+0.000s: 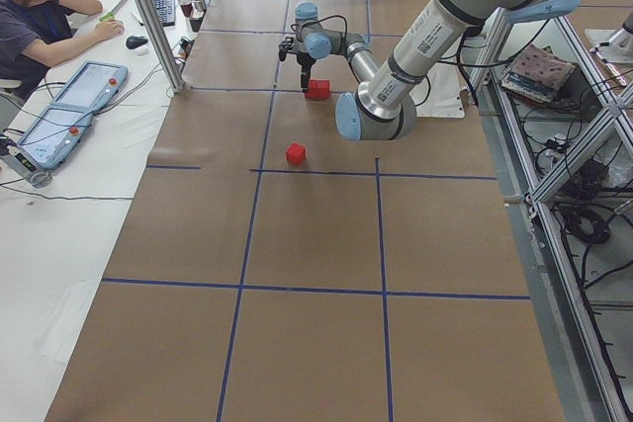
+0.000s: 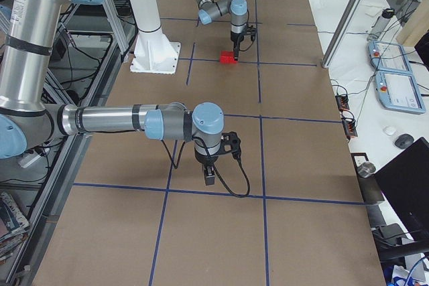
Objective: Form red blocks into L shape at center
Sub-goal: 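Move the left gripper back over the last red cube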
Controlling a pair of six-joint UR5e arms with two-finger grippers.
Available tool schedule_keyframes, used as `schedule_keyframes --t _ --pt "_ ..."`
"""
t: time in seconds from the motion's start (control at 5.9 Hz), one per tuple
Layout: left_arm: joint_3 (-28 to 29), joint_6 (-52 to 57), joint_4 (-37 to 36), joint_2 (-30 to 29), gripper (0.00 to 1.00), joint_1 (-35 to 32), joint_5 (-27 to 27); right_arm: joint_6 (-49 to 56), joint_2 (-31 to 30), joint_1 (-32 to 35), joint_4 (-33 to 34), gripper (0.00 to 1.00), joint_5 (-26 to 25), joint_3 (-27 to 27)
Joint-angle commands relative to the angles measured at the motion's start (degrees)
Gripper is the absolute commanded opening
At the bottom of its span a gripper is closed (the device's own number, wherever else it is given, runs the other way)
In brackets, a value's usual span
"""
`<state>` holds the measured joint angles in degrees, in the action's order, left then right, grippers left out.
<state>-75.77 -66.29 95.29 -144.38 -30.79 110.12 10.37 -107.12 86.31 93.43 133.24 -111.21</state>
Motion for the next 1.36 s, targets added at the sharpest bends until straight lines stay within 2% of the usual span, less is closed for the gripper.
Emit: schedule_keyframes --t 0.0,0.17,0.34,0.68,0.85,1.19 --pt "-4.5 0.2 -0.3 0.3 1.0 -5.8 8.1 0.0 0.1 0.0 0.0 1.0 0.0 -0.1" --pt "-7.0 1.5 -0.3 3.5 1.0 -7.4 8.9 0.0 0.1 0.0 0.0 1.0 -0.1 0.0" --pt "-10.8 6.1 -0.3 9.3 1.0 -8.9 9.0 0.0 0.0 0.0 0.0 1.0 0.0 0.0" --pt "-18.3 21.0 -0.2 20.5 1.0 -13.1 9.1 0.0 0.0 0.0 0.0 1.0 0.0 0.1" --pt "-19.0 26.3 -0.1 23.2 1.0 -13.9 9.0 0.0 0.1 0.0 0.0 1.0 0.0 0.5" --pt "-19.2 29.7 0.3 27.5 1.0 -14.3 8.3 0.0 0.1 0.0 0.0 1.0 0.0 0.5"
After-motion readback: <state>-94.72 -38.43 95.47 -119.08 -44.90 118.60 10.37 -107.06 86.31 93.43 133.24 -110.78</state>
